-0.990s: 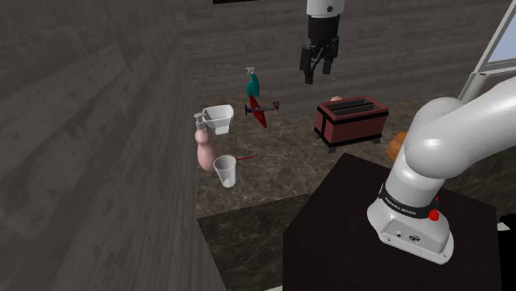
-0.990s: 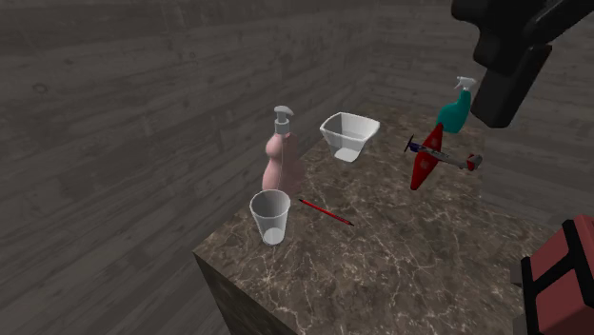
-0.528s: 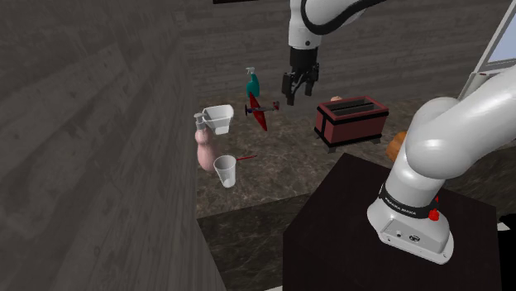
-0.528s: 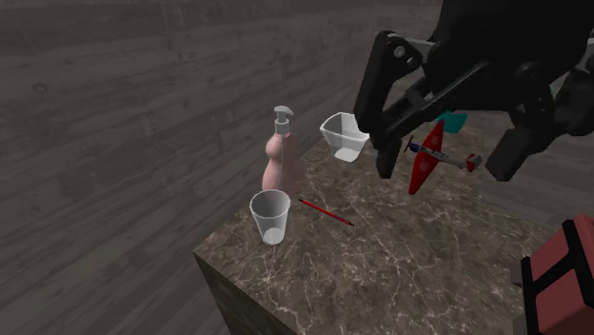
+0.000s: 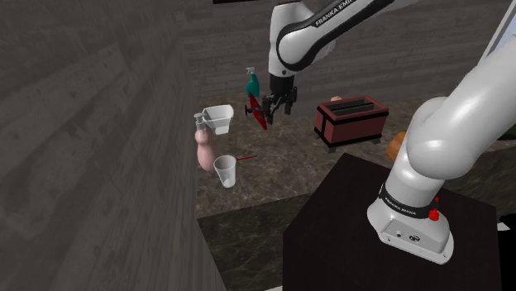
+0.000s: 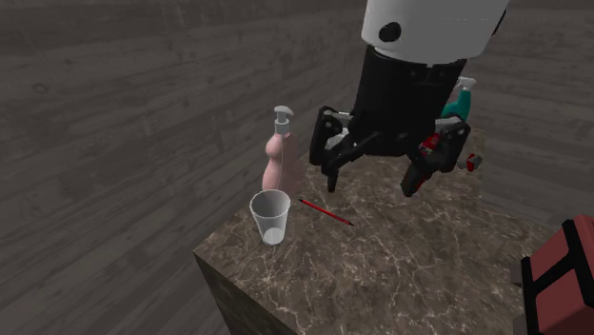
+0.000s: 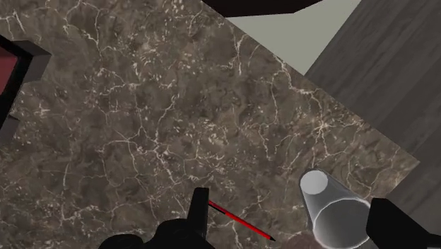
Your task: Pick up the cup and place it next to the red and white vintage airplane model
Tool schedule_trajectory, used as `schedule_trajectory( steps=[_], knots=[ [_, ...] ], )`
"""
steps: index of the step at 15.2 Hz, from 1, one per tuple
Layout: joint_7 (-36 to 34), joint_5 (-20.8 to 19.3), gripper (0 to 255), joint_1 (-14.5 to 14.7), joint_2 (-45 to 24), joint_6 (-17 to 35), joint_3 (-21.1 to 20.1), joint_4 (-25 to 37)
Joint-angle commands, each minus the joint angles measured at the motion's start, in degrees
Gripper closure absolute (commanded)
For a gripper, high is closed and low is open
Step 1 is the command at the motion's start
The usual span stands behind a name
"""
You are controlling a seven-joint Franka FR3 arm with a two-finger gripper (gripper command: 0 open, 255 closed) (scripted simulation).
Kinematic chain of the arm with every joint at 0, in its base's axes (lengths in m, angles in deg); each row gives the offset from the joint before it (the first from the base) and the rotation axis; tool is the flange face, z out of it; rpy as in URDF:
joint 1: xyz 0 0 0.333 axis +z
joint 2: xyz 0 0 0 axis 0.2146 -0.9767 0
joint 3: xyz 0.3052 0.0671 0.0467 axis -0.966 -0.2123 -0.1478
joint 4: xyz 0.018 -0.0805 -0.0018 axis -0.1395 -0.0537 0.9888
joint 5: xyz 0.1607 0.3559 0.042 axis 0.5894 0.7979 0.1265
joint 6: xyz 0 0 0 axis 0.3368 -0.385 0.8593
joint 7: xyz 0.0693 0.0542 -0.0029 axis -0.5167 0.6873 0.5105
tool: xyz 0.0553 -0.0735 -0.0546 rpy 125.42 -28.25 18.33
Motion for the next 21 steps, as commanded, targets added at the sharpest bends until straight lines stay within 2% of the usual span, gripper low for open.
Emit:
schedule_trajectory(
  steps=[1,11,19,21],
  knots=[
    [-0.4,1.1,0,0.8,-4.1,4.9,-0.4,-0.1],
    [1.1,7.8,0,3.5,-26.9,22.4,-1.7,8.1],
    [2.8,12.6,0,3.8,-44.9,30.6,-4.5,20.4],
    [2.9,12.9,0,3.7,-47.3,31.6,-4.9,22.1]
  ],
)
